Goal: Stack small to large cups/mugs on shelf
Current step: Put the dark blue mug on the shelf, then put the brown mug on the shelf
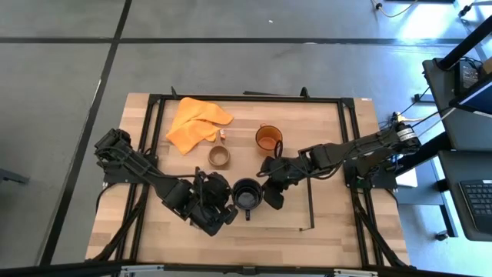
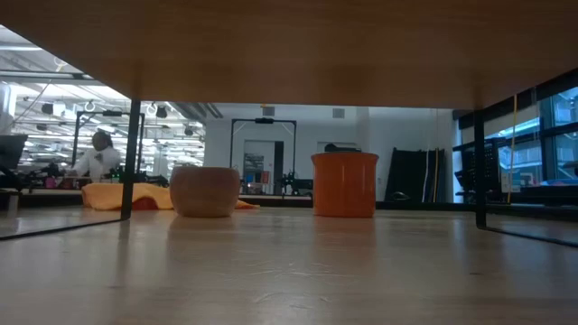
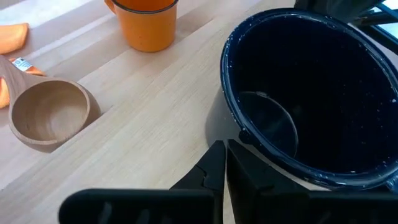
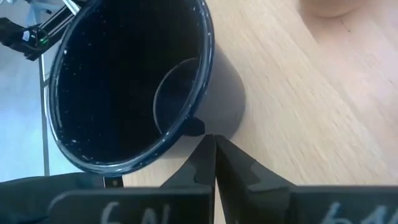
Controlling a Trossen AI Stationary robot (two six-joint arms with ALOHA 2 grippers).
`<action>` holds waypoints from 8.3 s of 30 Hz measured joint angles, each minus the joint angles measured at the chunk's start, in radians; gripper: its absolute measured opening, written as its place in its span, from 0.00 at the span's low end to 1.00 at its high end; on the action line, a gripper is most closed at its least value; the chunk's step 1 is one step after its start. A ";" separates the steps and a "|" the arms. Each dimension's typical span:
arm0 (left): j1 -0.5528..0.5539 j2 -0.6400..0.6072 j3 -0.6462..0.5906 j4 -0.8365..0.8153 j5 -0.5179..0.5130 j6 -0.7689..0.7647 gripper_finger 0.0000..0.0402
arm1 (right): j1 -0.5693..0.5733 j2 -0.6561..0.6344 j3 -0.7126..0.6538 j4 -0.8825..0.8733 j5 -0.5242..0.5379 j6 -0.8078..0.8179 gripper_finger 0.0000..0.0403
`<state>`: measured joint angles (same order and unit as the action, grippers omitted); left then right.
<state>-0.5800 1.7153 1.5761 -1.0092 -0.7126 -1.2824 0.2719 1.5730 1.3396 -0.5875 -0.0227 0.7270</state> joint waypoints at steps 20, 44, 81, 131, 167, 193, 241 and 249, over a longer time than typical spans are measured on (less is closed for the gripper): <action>0.015 0.000 0.000 0.034 0.001 0.061 0.01 | 0.039 0.000 0.000 0.009 -0.006 0.038 0.02; -0.014 -0.072 0.000 -0.021 0.023 0.068 0.09 | 0.041 -0.026 0.002 -0.023 0.005 0.017 0.02; 0.637 -0.417 0.001 -0.245 0.691 1.239 0.07 | -0.340 -0.135 0.256 -0.313 -0.054 -0.171 0.04; 0.929 -0.070 -0.321 0.125 0.483 2.091 0.35 | -0.542 -0.135 0.255 -0.332 -0.135 -0.368 0.63; 0.890 -0.064 -0.523 0.093 0.701 0.709 0.35 | -0.547 -0.134 0.255 -0.329 -0.101 -0.395 0.63; 1.005 -0.073 -0.415 0.175 0.669 0.973 0.08 | -0.571 -0.134 0.255 -0.330 -0.068 -0.369 0.63; 0.633 -0.744 -0.811 -0.272 0.733 0.666 0.08 | -0.571 -0.134 0.256 -0.322 -0.050 -0.391 0.63; 0.359 -0.795 -0.854 -0.247 0.733 0.546 0.08 | -0.571 -0.134 0.256 -0.322 -0.031 -0.368 0.63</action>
<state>-0.2209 0.9199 0.7219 -1.2562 0.0202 -0.7362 -0.2989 1.4387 1.5951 -0.9096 -0.0538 0.3588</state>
